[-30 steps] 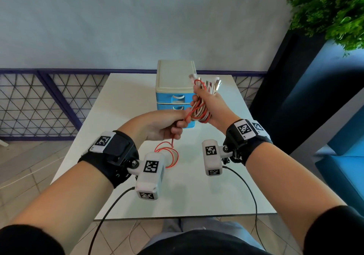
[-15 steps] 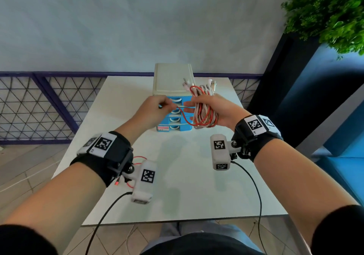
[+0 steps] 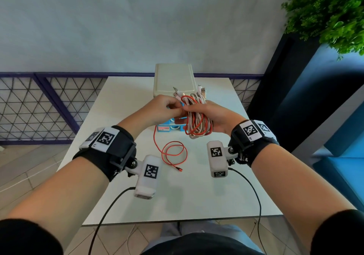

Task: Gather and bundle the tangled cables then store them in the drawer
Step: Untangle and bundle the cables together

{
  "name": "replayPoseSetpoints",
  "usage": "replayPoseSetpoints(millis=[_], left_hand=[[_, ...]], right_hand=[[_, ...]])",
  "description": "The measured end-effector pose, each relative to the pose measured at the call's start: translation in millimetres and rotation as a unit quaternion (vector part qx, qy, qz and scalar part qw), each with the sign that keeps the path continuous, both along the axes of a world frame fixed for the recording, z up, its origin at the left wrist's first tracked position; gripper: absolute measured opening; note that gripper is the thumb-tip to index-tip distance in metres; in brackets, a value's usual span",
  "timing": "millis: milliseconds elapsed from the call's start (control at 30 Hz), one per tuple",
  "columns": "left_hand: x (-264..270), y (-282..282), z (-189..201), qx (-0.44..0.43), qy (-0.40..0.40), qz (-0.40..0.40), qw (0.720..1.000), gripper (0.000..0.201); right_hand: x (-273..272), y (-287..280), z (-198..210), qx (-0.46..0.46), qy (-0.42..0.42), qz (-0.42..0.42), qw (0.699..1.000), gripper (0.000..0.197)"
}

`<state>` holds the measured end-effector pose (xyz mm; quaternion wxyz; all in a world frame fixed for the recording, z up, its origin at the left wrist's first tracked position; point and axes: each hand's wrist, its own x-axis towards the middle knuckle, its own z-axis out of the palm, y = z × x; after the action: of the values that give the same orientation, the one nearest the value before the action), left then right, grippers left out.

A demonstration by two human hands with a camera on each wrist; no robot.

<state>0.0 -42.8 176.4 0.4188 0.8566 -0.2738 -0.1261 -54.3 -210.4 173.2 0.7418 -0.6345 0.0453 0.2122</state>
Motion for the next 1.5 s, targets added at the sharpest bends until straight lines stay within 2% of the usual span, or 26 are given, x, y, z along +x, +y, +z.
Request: replayPoseSetpoints(millis=[200,300,367,433,500,567,600,733,833,933,967,1067,1167,1233,1300,1367,1433,1500], left_hand=[[0.5,-0.2,3.1,0.032,0.035,0.012,0.999,0.017],[-1.5,-2.0,1.6,0.035,0.100,0.024,0.994,0.024],[-3.1,0.2,-0.7,-0.021,0.185,0.050,0.981,0.029],[-4.1,7.9,-2.4,-0.117,0.314,0.055,0.941,0.031],[-3.5,19.3,-4.8,-0.216,0.420,0.044,0.880,0.028],[-4.9,26.0,-6.3,-0.293,0.479,0.026,0.827,0.022],[-6.3,25.7,-7.5,-0.313,0.485,0.018,0.816,0.018],[-16.1,8.3,-11.2,-0.324,0.448,0.024,0.833,0.020],[-22.0,-8.8,-11.0,-0.296,0.411,0.028,0.862,0.010],[-22.2,-16.1,-14.4,-0.264,0.391,0.042,0.881,0.013],[-22.0,-16.5,-15.3,-0.259,0.389,0.045,0.883,0.014],[-22.9,-17.3,-16.7,-0.229,0.375,0.052,0.897,0.012],[-27.5,-17.2,-17.8,-0.151,0.352,0.045,0.923,0.020],[-30.0,-14.1,-20.5,-0.134,0.381,0.028,0.915,0.032],[-32.7,-7.0,-25.3,-0.151,0.442,-0.004,0.884,0.035],[-35.6,4.1,-33.7,-0.139,0.489,-0.054,0.860,0.035],[-36.6,15.1,-45.1,-0.080,0.490,-0.098,0.862,0.037],[-33.2,22.8,-54.7,-0.009,0.442,-0.105,0.891,0.037]], right_hand=[[1.1,1.6,-2.1,-0.026,-0.040,-0.017,0.999,0.016],[2.0,4.6,-3.7,-0.059,-0.071,-0.033,0.995,0.017],[3.9,2.8,-6.3,-0.073,-0.078,-0.065,0.992,0.016],[5.4,-5.2,-10.0,-0.085,-0.076,-0.106,0.988,0.019],[6.4,-14.6,-13.3,-0.101,-0.073,-0.143,0.982,0.020],[6.8,-19.4,-16.0,-0.111,-0.077,-0.174,0.975,0.019],[6.9,-19.2,-16.8,-0.114,-0.080,-0.183,0.973,0.021],[8.0,-7.3,-18.7,-0.154,-0.092,-0.161,0.971,0.040],[6.0,3.2,-16.8,-0.110,-0.092,-0.111,0.983,0.057],[6.9,7.3,-17.0,-0.067,-0.067,-0.065,0.993,0.080],[7.6,7.1,-18.1,-0.059,-0.062,-0.053,0.995,0.081],[6.9,7.0,-20.9,-0.048,-0.062,-0.058,0.995,0.052],[7.7,8.8,-19.9,-0.094,-0.064,-0.131,0.985,0.015],[11.2,7.2,-20.1,-0.120,-0.065,-0.188,0.973,0.015],[18.0,-0.8,-20.9,-0.138,-0.065,-0.247,0.957,0.015],[22.2,-10.5,-17.9,-0.109,-0.060,-0.300,0.946,0.015],[23.4,-19.2,-10.3,-0.043,-0.047,-0.318,0.946,0.016],[21.4,-23.7,-2.4,0.015,-0.043,-0.295,0.954,0.017]])
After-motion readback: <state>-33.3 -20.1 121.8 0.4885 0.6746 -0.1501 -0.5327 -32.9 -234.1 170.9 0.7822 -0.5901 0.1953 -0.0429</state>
